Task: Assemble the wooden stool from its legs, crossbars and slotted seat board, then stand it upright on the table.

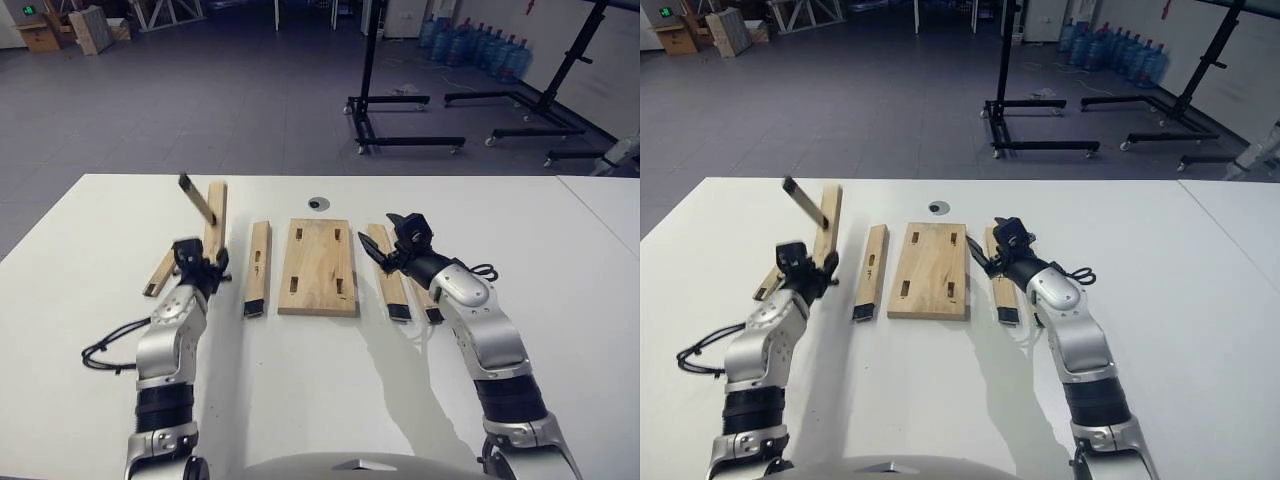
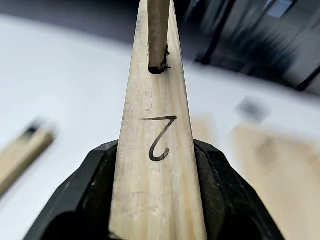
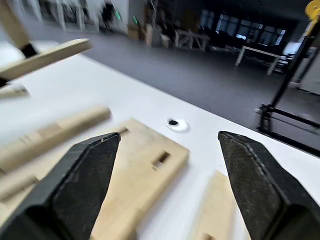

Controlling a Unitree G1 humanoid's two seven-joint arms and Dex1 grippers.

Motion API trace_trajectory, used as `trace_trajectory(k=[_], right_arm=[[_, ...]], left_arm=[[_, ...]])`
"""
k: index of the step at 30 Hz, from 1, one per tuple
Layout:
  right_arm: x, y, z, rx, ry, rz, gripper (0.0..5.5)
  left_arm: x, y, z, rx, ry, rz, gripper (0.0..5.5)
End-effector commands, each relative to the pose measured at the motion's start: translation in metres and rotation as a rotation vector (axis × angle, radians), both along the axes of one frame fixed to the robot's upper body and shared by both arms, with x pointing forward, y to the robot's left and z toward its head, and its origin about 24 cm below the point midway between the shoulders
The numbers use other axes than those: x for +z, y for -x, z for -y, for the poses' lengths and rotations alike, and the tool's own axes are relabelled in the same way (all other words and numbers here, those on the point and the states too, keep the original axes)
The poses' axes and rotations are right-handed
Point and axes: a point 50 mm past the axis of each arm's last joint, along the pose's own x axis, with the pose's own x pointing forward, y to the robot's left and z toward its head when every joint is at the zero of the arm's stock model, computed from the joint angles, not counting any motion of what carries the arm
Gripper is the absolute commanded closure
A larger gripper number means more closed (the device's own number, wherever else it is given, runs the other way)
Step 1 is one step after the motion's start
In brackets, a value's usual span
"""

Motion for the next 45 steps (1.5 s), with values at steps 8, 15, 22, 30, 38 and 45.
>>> trace_trajectory(k=[8, 15, 22, 30, 38, 45], right_arm=[[0.051, 0.000, -0.015, 0.549, -0.876, -0.154, 0.76], [0.056, 0.001, -0.017, 0.646, -0.912, -0.222, 0.76], [0.051, 0.000, -0.020, 0.699, -0.929, -0.300, 0.76], [0.055, 0.008, -0.017, 0.784, -0.919, -0.288, 1.94], [0.050, 0.008, -0.020, 0.768, -0.799, -0.324, 3.39], [0.061, 0.011, -0.012, 0.788, -0.754, -0.223, 3.40]], left_arm=[[0.027, 0.042, 0.037, -1.043, 0.562, 0.087, 3.48], [0.028, 0.049, 0.036, -1.196, 0.581, 0.067, 3.48], [0.031, 0.068, 0.046, -1.336, 0.620, 0.066, 3.48], [0.032, 0.070, 0.050, -1.393, 0.631, 0.049, 3.48], [0.022, 0.066, 0.051, -1.344, 0.544, 0.022, 3.48], [0.017, 0.059, 0.044, -1.306, 0.544, 0.025, 3.48]])
